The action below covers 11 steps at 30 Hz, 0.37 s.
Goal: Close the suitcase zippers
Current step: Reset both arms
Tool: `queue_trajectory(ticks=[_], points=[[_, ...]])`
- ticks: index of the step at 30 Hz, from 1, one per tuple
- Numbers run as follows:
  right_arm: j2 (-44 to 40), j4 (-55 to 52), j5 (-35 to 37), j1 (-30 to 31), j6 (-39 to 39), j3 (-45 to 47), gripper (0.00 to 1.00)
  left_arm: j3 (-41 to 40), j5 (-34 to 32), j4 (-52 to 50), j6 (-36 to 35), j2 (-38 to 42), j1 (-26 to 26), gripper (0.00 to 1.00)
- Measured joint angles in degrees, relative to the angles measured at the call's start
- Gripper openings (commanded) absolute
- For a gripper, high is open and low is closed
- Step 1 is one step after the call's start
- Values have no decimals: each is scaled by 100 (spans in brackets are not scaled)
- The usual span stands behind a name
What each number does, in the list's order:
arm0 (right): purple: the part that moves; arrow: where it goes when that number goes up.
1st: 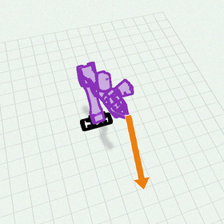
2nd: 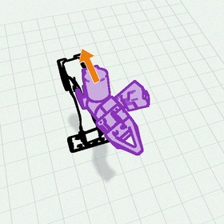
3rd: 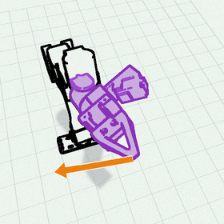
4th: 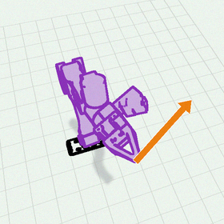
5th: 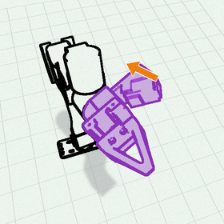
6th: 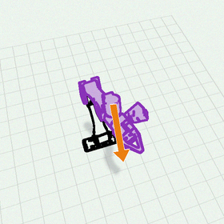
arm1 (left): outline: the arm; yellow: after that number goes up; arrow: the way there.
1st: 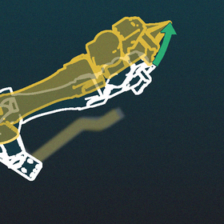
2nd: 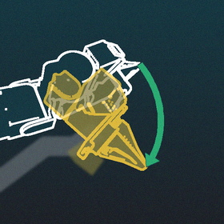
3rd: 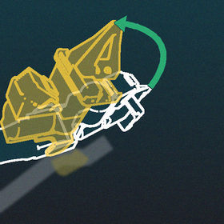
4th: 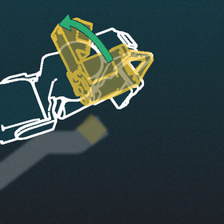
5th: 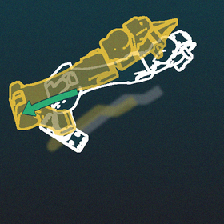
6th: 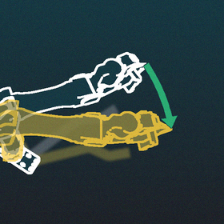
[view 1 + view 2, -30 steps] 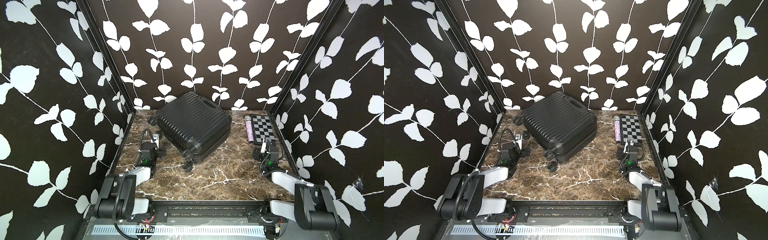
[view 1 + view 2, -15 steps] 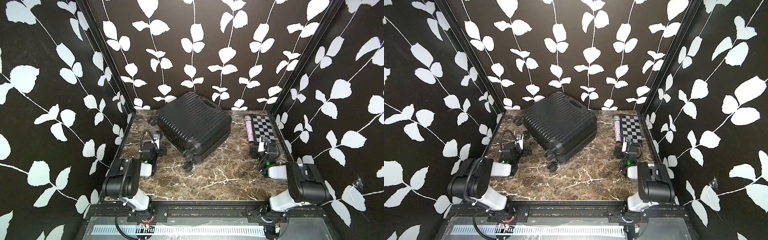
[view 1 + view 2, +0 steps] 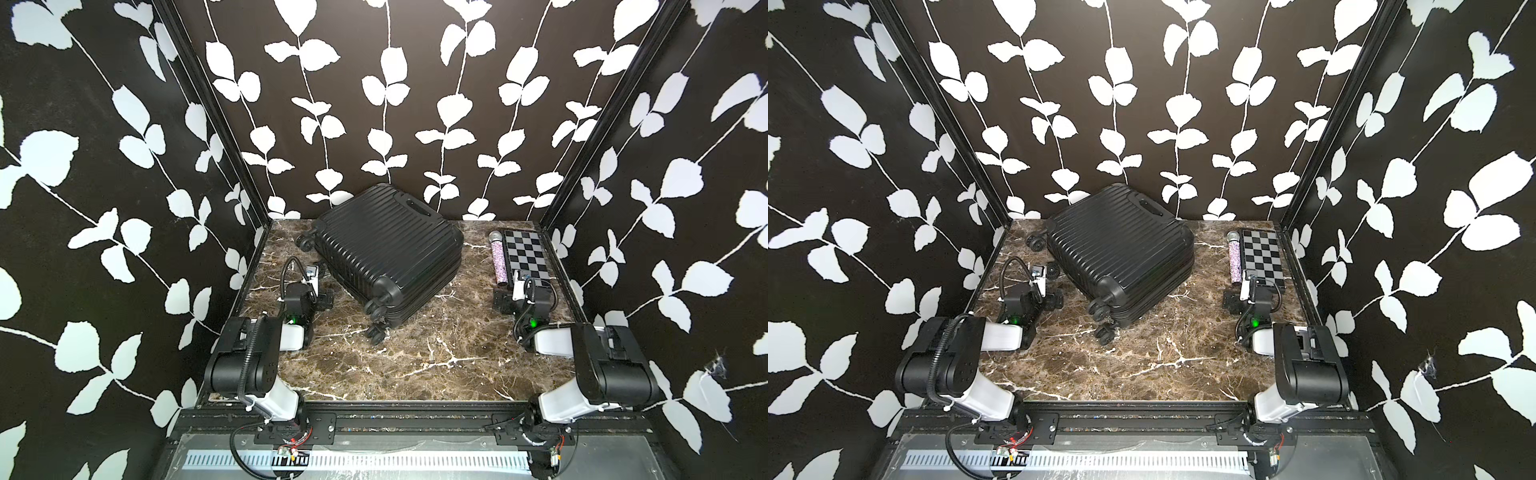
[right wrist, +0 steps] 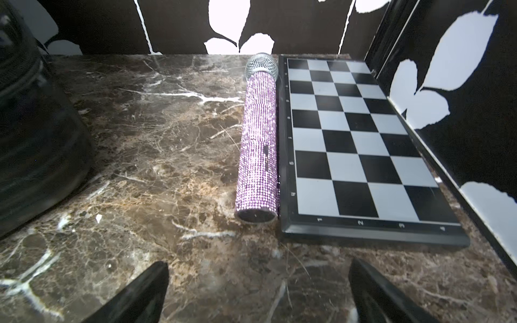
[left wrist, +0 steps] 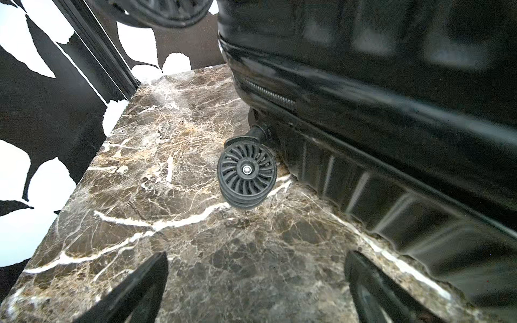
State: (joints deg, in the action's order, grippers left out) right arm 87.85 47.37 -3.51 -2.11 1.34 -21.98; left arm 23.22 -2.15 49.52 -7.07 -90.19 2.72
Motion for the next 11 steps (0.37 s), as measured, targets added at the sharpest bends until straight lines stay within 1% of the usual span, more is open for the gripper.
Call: queue_trajectory(ticks=[11], points=[[0,-9,2,24,-33,0,99,0,-2,-4,0,0,0,100]])
